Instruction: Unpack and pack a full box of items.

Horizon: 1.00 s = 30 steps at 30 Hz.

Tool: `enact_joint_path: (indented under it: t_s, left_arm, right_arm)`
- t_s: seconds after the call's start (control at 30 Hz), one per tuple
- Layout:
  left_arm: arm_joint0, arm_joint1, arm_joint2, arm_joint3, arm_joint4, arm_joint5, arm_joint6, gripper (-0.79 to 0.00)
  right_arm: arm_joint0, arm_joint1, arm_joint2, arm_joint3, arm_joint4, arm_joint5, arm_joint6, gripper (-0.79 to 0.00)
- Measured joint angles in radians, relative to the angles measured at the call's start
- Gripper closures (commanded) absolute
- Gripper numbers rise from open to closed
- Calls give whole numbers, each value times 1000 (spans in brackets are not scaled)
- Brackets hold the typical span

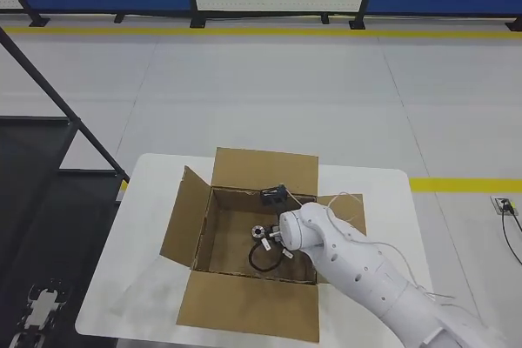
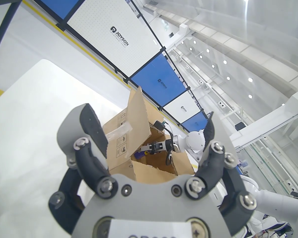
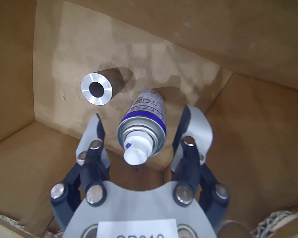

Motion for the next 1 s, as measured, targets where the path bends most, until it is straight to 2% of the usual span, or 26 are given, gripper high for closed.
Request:
enact_joint_path:
  t_s: [0.17,0.27,0.37,0.53,0.6,0.73,0.87,0.93,1.0]
  left_arm:
    - [0,0,0,0,0,0,0,-785]
    - [0,0,0,0,0,0,0,-785]
    - [0,0,0,0,0,0,0,-785]
    - [0,0,0,0,0,0,0,-785]
    - [0,0,0,0,0,0,0,-785]
    - [0,0,0,0,0,0,0,-785]
    - [0,0,0,0,0,0,0,-785]
    - [0,0,0,0,0,0,0,-785]
    - [0,0,0,0,0,0,0,-785]
  right_arm:
    - [-13,-2,26,-36,-13,7,-39,0]
    - [-43,15,54,-122,-62,46,-45,0]
    - [-99,46,95,-271,-146,92,-12,0]
    - [-261,113,217,-629,-344,194,9,0]
    - [-356,136,289,-791,-415,245,-34,0]
    - [-527,160,422,-1028,-513,340,-147,0]
    - [-680,169,562,-1159,-538,440,-277,0]
    - [-742,171,646,-1160,-525,487,-309,0]
    - [-776,174,731,-1120,-495,496,-289,0]
